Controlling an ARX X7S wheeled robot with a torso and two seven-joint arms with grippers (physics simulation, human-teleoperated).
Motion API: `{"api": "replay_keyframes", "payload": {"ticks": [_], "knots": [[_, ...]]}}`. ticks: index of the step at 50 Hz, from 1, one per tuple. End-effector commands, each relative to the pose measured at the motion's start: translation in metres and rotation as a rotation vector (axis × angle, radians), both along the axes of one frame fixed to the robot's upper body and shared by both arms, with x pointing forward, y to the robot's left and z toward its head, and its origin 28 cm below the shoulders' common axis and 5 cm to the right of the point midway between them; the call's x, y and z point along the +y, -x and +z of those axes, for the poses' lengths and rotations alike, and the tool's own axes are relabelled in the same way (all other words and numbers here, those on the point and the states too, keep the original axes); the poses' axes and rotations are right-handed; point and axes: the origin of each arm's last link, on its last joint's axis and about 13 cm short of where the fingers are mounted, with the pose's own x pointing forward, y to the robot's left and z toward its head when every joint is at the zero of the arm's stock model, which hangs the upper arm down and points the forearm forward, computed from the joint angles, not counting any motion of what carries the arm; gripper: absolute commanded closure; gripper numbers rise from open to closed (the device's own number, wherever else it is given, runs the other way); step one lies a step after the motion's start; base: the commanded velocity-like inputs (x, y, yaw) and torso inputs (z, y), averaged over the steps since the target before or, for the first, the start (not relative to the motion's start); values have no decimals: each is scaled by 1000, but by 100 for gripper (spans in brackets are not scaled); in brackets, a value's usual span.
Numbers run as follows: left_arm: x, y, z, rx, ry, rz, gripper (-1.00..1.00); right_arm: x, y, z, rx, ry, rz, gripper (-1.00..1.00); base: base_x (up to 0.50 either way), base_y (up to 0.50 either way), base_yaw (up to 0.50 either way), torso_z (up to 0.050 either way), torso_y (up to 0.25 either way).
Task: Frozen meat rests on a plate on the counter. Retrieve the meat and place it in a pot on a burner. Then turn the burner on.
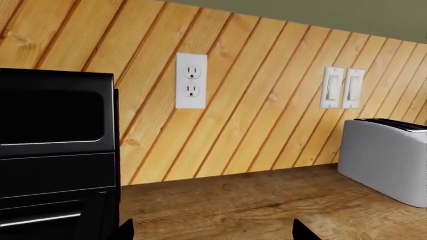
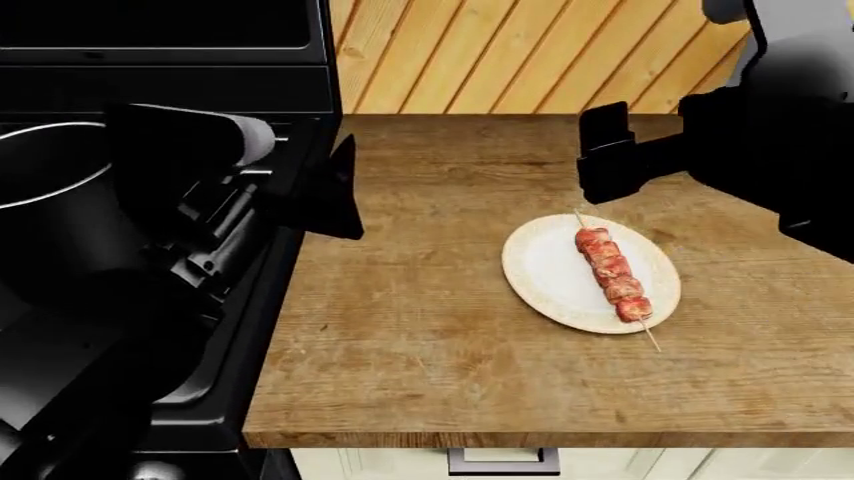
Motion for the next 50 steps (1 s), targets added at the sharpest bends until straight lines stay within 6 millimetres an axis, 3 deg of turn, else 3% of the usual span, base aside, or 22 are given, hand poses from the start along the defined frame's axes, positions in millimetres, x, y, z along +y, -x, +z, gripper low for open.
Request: {"api": "replay_keyframes", "payload": {"ticks": [1,25,50], "knots": [[1,0,1,18,12,-3,-100,-5,-16,-13,89,-31,-2,-100,0,0,0,0,0],[1,-4,-5,60,38,-15,-100,-13,-49,-52,188,-126,-26,-100,0,0,0,0,0],[3,-9,-9,69,42,-7,-100,-23,-78,-77,234,-47,-72,-100,0,0,0,0,0]]}}
